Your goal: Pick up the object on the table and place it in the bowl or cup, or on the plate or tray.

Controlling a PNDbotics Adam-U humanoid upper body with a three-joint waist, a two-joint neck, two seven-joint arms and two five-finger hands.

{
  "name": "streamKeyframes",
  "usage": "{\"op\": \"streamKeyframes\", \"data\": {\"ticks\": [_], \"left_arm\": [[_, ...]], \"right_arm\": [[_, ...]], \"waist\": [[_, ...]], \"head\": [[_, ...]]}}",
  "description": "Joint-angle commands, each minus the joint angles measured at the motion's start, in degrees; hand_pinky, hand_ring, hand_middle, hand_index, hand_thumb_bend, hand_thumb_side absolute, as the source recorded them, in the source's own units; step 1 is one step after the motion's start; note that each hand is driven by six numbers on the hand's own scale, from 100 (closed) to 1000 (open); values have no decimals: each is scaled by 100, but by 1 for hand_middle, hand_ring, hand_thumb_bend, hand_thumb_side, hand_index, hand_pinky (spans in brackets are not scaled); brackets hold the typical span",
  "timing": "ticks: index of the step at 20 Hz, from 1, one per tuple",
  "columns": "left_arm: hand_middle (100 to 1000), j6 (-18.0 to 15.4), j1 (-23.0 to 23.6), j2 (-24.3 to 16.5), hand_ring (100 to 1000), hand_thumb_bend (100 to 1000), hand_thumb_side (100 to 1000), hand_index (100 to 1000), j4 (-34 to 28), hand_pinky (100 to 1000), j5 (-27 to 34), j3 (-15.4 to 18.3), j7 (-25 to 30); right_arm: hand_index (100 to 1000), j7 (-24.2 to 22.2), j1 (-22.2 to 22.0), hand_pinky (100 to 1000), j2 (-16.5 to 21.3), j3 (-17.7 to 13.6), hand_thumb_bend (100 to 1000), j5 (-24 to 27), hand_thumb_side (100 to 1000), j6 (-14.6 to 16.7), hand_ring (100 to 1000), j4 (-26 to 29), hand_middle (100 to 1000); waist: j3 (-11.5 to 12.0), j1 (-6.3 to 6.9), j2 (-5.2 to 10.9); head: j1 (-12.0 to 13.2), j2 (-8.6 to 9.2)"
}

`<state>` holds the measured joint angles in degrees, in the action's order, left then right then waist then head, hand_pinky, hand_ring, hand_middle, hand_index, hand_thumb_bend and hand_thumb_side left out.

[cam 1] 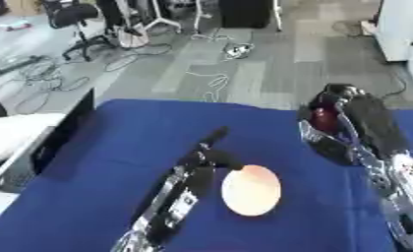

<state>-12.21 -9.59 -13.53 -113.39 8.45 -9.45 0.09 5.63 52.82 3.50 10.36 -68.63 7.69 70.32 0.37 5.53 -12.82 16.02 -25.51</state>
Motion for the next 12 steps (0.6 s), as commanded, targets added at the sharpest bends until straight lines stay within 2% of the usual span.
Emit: {"op": "streamKeyframes", "data": {"ticks": [1,9,12], "left_arm": [[974,-151,-57,-23,735,352,800,779,-120,951,-67,58,-98],[983,-216,-104,-5,738,350,806,844,-120,952,-196,27,-188],[1000,-229,-129,0,781,354,808,854,-120,973,-222,14,-187]], "right_arm": [[496,-14,29,100,4,16,100,67,600,9,100,18,100],[496,-46,-156,100,-40,109,100,-41,604,56,100,23,100],[496,-57,-208,100,-62,145,100,-184,606,54,100,25,100]], "waist": [[14,-28,67],[67,-62,-49],[123,-74,-95]], "head": [[103,105],[137,188],[140,231]]}}
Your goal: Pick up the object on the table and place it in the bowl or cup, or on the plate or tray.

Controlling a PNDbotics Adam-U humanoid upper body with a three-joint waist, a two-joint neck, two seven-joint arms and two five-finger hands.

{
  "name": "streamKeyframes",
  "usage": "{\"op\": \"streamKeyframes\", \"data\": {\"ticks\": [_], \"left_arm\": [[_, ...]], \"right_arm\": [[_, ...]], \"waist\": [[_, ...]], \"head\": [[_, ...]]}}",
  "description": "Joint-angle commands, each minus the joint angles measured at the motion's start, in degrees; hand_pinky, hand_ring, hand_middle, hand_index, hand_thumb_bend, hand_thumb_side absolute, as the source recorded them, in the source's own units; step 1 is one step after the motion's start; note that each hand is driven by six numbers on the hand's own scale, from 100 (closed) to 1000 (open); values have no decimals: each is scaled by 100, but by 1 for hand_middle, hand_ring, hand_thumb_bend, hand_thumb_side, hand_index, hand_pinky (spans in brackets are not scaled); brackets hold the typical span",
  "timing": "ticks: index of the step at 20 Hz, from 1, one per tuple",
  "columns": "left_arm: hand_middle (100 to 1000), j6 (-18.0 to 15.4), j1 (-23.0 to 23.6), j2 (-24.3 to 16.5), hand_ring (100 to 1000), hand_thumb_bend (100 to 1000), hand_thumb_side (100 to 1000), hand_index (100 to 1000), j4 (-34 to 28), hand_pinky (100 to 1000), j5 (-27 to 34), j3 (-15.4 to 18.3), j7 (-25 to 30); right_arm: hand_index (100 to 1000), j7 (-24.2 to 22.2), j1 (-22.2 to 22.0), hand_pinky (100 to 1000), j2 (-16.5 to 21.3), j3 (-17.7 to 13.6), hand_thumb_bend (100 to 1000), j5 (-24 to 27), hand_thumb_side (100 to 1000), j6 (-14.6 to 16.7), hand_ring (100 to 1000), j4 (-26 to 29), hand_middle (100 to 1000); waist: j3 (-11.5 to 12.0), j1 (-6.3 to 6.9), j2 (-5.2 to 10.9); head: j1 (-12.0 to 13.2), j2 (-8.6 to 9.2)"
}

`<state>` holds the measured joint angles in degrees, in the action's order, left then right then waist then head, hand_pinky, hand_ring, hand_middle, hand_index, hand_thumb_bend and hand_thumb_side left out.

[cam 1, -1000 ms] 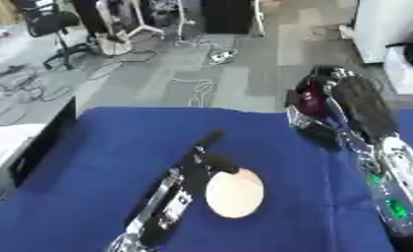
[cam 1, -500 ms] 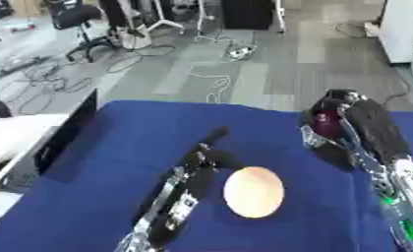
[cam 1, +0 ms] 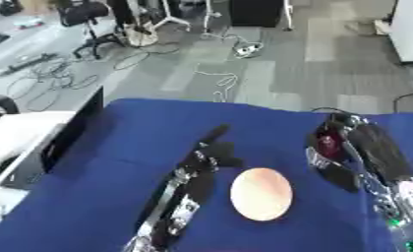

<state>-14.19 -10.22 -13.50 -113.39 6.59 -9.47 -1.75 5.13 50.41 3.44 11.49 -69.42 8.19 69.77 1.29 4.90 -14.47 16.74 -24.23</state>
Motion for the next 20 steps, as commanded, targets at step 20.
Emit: {"op": "streamKeyframes", "data": {"ticks": [20], "left_arm": [[1000,-56,-100,68,817,370,834,886,-120,1000,-201,-45,66]], "right_arm": [[475,-230,81,100,-476,270,100,-934,646,210,100,-542,100]], "waist": [[421,-71,-39]], "head": [[279,283]]}}
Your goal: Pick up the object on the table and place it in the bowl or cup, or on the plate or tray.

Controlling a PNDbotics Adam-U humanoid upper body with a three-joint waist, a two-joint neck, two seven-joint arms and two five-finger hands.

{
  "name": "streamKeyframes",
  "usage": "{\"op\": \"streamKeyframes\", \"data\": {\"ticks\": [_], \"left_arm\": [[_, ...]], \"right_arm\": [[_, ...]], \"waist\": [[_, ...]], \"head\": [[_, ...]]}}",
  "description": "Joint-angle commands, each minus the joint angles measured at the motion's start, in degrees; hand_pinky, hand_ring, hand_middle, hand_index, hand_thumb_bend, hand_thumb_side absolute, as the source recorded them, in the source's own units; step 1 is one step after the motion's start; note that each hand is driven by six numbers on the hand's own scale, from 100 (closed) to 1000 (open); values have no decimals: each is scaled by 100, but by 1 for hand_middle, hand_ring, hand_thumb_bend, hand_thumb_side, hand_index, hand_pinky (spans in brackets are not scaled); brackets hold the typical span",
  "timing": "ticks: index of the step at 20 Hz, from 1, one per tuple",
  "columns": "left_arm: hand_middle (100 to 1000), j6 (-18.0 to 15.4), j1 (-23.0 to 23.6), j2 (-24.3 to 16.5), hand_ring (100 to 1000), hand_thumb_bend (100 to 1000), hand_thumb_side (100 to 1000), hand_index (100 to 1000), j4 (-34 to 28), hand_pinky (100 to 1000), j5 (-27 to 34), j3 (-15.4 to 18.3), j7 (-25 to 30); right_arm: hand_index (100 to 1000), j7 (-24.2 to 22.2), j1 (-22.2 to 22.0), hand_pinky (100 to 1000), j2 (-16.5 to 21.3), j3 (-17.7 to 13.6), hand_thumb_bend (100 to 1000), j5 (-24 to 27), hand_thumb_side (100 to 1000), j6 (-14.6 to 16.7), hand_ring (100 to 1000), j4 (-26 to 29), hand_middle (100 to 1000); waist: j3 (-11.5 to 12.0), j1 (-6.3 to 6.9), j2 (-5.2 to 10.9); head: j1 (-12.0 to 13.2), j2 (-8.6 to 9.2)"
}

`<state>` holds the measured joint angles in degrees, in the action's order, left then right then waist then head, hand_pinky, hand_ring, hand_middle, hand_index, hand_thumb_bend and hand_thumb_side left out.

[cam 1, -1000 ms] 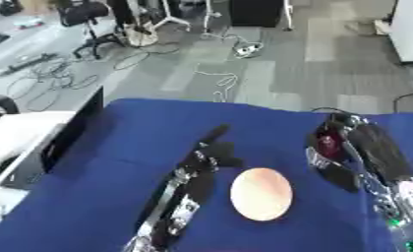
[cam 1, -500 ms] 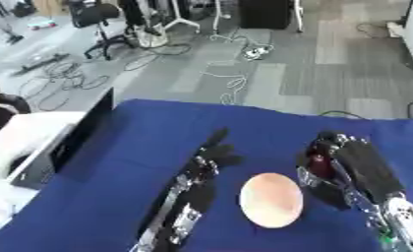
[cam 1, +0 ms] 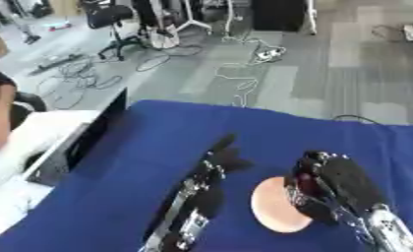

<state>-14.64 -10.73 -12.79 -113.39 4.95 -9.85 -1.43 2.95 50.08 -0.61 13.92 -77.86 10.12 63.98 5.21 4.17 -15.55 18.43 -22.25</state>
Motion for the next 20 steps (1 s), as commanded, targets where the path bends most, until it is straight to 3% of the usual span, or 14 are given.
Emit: {"op": "streamKeyframes", "data": {"ticks": [1,10,15,18,19,20], "left_arm": [[1000,-10,-50,1,818,370,834,886,-120,1000,-37,-10,42],[1000,-11,-49,31,798,369,836,878,-120,1000,-36,-18,72],[1000,-13,-44,44,794,369,837,876,-120,1000,-43,-30,89],[1000,-17,-52,46,790,369,837,872,-120,1000,-33,-44,97],[1000,-20,-54,46,790,369,837,872,-120,1000,-30,-52,105],[1000,-21,-56,46,788,369,836,872,-120,1000,-30,-55,113]], "right_arm": [[475,-9,108,100,-80,29,100,-129,644,20,100,34,100],[462,69,100,100,-79,49,100,-339,676,67,100,42,100],[459,388,109,100,-41,93,100,-185,663,370,100,97,100],[511,588,109,100,-19,124,100,19,659,689,100,99,217],[508,639,109,100,-7,134,100,84,659,811,100,102,205],[566,674,107,100,4,132,100,129,677,899,174,100,311]], "waist": [[53,0,61],[163,-20,-16],[173,-22,-53],[164,-16,-77],[158,-13,-87],[153,-10,-93]], "head": [[122,90],[142,70],[145,91],[136,115],[134,131],[134,143]]}}
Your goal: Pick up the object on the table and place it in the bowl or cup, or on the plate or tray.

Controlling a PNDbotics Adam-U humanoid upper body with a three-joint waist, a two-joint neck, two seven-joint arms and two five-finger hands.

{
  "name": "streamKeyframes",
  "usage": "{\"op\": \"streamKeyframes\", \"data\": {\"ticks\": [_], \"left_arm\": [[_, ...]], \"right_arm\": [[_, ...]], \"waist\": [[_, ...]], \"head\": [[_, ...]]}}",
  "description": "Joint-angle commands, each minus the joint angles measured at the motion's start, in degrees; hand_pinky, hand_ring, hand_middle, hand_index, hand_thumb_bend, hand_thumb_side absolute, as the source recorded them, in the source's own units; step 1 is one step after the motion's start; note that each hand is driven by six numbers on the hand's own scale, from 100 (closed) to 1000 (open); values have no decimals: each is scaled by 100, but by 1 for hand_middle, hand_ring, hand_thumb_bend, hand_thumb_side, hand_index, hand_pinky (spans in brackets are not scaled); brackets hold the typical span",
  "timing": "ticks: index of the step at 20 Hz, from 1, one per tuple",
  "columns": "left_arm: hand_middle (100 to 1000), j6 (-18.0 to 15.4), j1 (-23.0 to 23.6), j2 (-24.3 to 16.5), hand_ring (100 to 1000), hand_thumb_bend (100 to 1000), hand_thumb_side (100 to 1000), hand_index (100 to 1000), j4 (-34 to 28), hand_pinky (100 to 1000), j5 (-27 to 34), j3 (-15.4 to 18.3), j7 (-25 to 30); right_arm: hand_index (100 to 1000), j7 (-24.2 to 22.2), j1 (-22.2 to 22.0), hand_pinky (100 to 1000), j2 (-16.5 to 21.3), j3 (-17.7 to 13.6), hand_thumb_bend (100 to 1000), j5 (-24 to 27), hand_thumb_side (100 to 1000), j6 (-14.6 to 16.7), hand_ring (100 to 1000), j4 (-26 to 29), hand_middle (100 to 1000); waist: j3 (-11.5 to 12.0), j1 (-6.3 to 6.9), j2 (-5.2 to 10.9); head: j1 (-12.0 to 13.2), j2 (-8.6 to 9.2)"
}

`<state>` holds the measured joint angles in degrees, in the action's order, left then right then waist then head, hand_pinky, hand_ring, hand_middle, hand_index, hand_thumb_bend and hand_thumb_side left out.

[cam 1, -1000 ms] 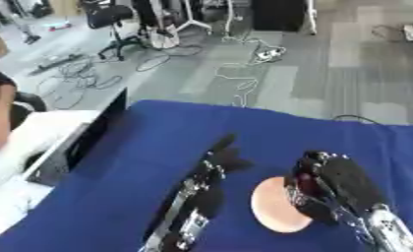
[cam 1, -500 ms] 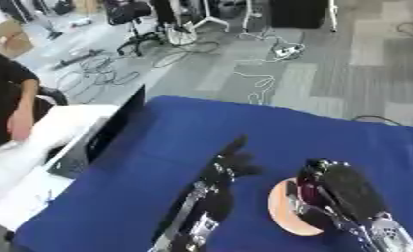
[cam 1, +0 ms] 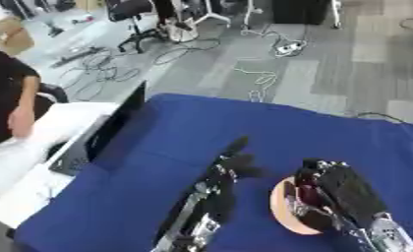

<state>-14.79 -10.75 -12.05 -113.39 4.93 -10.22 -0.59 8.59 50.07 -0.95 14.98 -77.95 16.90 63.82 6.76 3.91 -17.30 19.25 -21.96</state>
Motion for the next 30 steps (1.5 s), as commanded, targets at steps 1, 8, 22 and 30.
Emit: {"op": "streamKeyframes", "data": {"ticks": [1,8,22,30], "left_arm": [[1000,-8,-56,-29,788,368,838,871,-120,1000,-28,-23,38],[1000,-14,-60,-24,782,367,839,860,-120,1000,-24,-47,84],[1000,-16,-26,-5,764,370,840,832,-120,1000,-28,-60,153],[1000,-15,5,16,763,371,840,828,-120,1000,-42,-58,155]], "right_arm": [[580,140,106,100,50,22,100,166,685,287,201,116,331],[628,225,107,100,74,-1,100,170,731,366,320,103,430],[677,227,91,123,97,-1,100,188,821,366,411,110,493],[751,134,65,500,104,-7,100,66,881,406,659,125,633]], "waist": [[-10,19,74],[-45,40,52],[-86,74,37],[-85,89,35]], "head": [[56,131],[64,179],[78,202],[88,178]]}}
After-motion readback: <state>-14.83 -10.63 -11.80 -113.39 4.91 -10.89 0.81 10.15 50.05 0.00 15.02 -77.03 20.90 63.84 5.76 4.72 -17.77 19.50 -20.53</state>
